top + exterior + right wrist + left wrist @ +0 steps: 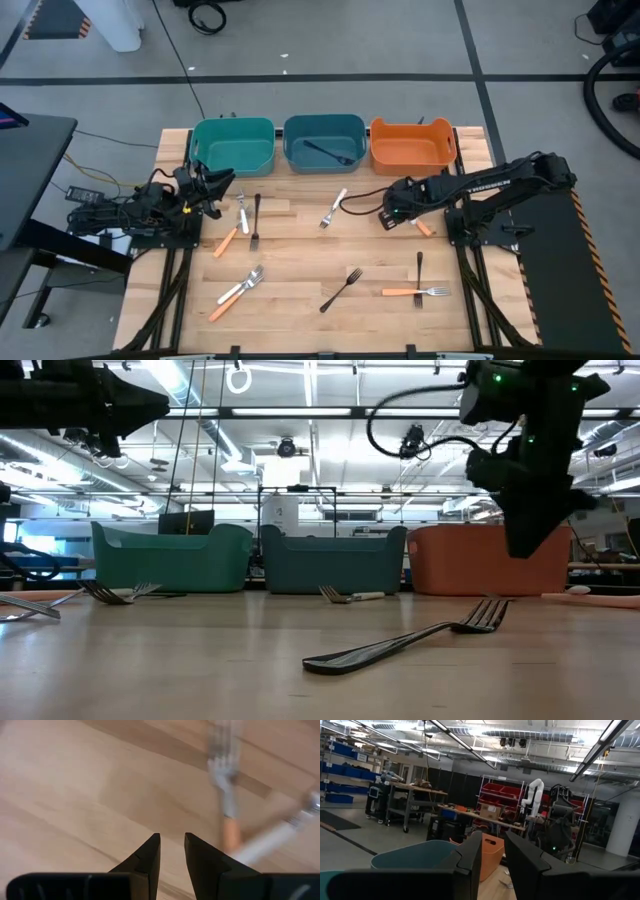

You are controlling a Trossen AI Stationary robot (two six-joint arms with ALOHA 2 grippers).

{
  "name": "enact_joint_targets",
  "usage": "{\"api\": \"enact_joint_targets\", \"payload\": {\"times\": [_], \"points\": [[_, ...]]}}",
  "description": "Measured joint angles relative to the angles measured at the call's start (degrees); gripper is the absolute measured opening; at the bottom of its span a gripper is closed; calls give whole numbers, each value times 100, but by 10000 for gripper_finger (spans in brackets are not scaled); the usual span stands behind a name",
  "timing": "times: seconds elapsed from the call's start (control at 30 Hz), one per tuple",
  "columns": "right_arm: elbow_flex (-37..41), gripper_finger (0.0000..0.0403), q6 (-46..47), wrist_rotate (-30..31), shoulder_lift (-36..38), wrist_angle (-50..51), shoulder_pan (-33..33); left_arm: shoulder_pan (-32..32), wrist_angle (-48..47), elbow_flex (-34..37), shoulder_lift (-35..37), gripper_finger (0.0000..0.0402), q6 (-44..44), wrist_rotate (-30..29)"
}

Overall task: Sort silverware by color (type)
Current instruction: Put the yellow fork into the orange bin

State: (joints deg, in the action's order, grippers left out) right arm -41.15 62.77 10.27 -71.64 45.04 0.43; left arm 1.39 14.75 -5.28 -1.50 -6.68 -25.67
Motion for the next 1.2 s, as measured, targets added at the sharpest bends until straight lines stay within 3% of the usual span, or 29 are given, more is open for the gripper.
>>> {"api": "enact_joint_targets", "payload": {"times": [0.2, 0.37, 0.67, 1.2], "points": [[114, 97, -763, -126, 0, -1308, 98, 0, -8, -3, -41, 93, 51, 154], [114, 97, -1181, 4, 0, -1773, 192, 0, -4, -4, -297, 108, 101, 245], [116, 97, -1250, 506, 0, -1553, 73, 0, 508, -4, -944, 117, -22, 251], [121, 97, -1859, 584, 0, -1295, -136, 7, 791, -4, -1353, 116, 40, 254]]}}
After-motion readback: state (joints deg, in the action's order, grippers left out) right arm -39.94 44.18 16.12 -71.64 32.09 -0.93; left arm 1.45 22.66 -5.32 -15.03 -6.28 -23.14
